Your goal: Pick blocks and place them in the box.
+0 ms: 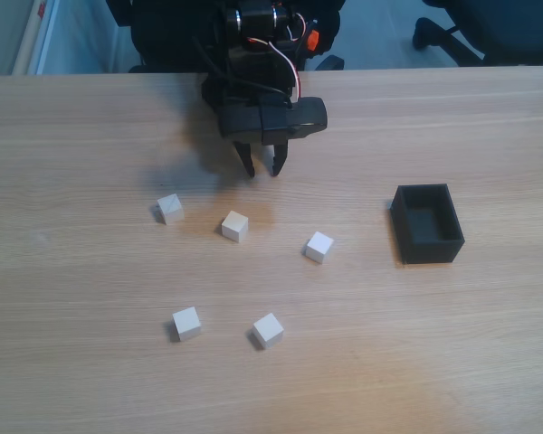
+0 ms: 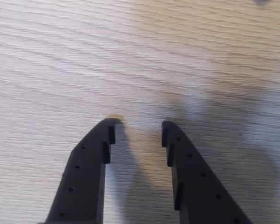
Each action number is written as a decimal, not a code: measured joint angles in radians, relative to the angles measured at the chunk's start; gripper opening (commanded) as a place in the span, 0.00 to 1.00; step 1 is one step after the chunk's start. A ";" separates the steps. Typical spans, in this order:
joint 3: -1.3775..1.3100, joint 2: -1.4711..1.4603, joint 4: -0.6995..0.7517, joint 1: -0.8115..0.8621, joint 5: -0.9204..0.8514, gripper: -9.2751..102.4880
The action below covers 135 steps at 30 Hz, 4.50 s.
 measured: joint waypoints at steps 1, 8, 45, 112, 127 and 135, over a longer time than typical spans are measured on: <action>0.000 0.000 0.000 0.002 0.000 0.08; 0.000 0.000 0.000 0.038 -0.009 0.08; 0.000 0.000 0.000 0.012 0.002 0.08; -0.811 -1.436 -0.555 0.245 0.267 0.26; -0.871 -1.509 -0.563 0.261 0.253 0.08; -0.871 -1.473 -0.523 0.250 0.238 0.08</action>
